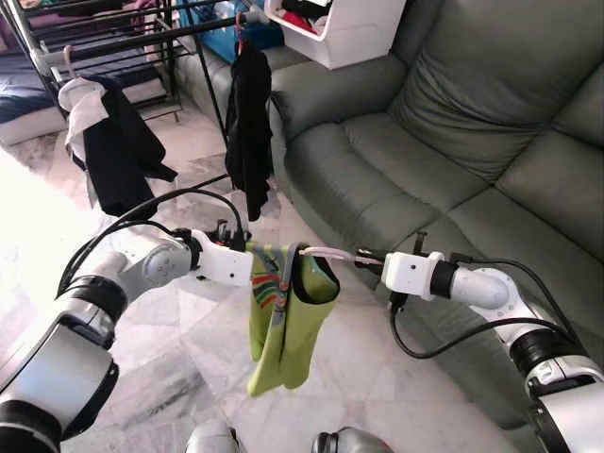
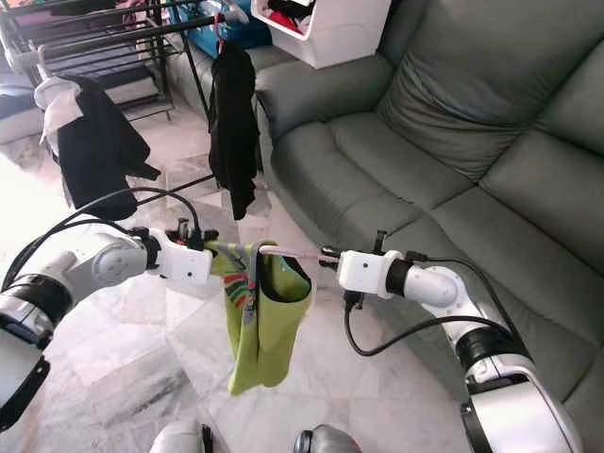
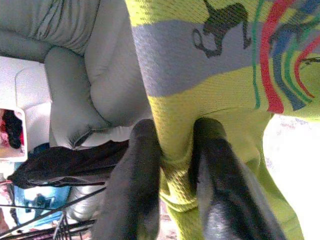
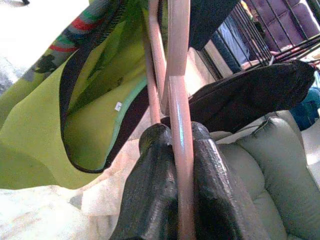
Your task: Hang hanger
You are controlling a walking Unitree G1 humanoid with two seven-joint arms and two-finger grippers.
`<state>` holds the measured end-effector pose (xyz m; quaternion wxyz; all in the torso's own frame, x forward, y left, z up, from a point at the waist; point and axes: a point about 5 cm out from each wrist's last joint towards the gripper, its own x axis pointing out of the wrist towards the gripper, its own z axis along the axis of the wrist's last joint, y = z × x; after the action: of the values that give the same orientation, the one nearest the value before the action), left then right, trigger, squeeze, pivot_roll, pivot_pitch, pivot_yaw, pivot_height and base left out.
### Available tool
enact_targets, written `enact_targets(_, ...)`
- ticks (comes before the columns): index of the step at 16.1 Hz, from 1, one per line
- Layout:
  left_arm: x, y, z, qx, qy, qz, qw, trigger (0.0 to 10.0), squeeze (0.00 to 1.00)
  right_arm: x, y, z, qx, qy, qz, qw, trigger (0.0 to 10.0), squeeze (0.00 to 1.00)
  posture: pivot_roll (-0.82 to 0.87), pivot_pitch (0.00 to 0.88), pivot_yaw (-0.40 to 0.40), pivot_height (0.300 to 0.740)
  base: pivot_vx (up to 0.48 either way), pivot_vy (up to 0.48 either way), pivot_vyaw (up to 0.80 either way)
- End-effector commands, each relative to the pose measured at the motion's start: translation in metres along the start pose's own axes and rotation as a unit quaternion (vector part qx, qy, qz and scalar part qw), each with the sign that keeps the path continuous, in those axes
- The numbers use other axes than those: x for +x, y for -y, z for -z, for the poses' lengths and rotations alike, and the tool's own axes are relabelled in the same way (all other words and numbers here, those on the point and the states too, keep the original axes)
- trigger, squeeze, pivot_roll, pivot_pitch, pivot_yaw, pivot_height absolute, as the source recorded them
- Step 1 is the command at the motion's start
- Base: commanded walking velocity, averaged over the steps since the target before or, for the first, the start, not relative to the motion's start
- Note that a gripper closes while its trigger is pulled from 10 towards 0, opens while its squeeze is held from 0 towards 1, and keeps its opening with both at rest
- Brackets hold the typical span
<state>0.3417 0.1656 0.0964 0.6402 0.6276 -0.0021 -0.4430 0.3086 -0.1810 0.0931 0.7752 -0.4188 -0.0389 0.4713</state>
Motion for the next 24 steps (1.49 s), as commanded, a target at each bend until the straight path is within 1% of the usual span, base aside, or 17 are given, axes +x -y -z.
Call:
enact_targets(1, 0.002, -0.002, -0.001, 0.009, -0.003, 0.002, 1.000, 0.0, 0.00, 0.003, 0.010, -0.007, -0.013, 0.018, 0.018, 1.000, 10.0, 0.00, -0.06, 0.026, -0.051, 0.740, 0.000, 0.000, 0.00)
enact_targets(12, 0.004, -0.006, -0.003, -0.004, 0.002, -0.008, 1.000, 0.0, 0.00, 0.010, 0.007, -0.009, -0.011, 0.026, 0.023, 0.999, 10.0, 0.00, -0.06, 0.025, -0.048, 0.740, 0.000, 0.000, 0.00)
enact_targets(14, 0.004, -0.004, -0.002, -0.017, 0.002, -0.008, 1.000, 0.0, 0.00, 0.010, 0.007, -0.009, -0.010, 0.026, 0.031, 0.999, 10.0, 0.00, -0.06, 0.025, -0.048, 0.740, 0.000, 0.000, 0.00)
enact_targets(15, 0.004, -0.004, -0.001, -0.027, 0.000, -0.013, 1.000, 0.0, 0.00, 0.009, 0.008, -0.009, -0.001, 0.026, 0.034, 0.999, 10.0, 1.00, -0.06, 0.025, -0.049, 0.740, 0.000, 0.000, 0.00)
enact_targets(17, 0.003, -0.002, 0.003, -0.091, -0.006, -0.030, 0.995, 0.0, 0.00, 0.006, 0.010, -0.007, 0.019, 0.029, 0.038, 0.999, 10.0, 1.00, -0.06, 0.021, -0.052, 0.740, 0.000, 0.000, 0.00)
enact_targets(18, 0.003, -0.002, 0.003, -0.091, -0.006, -0.030, 0.995, 0.0, 0.00, 0.006, 0.010, -0.007, 0.019, 0.029, 0.038, 0.999, 10.0, 1.00, -0.06, 0.021, -0.052, 0.740, 0.000, 0.000, 0.00)
enact_targets(19, 0.001, 0.001, 0.006, -0.111, -0.011, -0.033, 0.993, 0.0, 0.00, 0.002, 0.011, -0.007, 0.031, 0.033, 0.041, 0.998, 10.0, 1.00, -0.06, 0.021, -0.056, 0.740, 0.000, 0.000, 0.00)
enact_targets(20, 0.001, 0.001, 0.006, -0.111, -0.011, -0.033, 0.993, 0.0, 0.00, 0.002, 0.011, -0.007, 0.031, 0.033, 0.041, 0.998, 10.0, 1.00, -0.06, 0.021, -0.056, 0.740, 0.000, 0.000, 0.00)
enact_targets(21, 0.000, 0.003, 0.007, -0.124, -0.014, -0.034, 0.992, 0.0, 0.00, 0.000, 0.012, -0.006, 0.038, 0.037, 0.041, 0.998, 10.0, 1.00, -0.06, 0.021, -0.056, 0.740, 0.000, 0.000, 0.00)
enact_targets(23, -0.002, 0.017, 0.012, -0.171, -0.018, -0.026, 0.985, 0.0, 0.00, -0.017, 0.032, -0.005, 0.049, 0.036, 0.043, 0.997, 10.0, 1.00, -0.07, 0.022, -0.058, 0.740, 0.000, 0.000, 0.00)
enact_targets(24, -0.002, 0.018, 0.012, -0.177, -0.019, -0.025, 0.984, 0.0, 0.00, -0.019, 0.037, -0.005, 0.051, 0.036, 0.048, 0.997, 10.0, 1.00, -0.08, 0.021, -0.058, 0.740, 0.000, 0.000, 0.00)
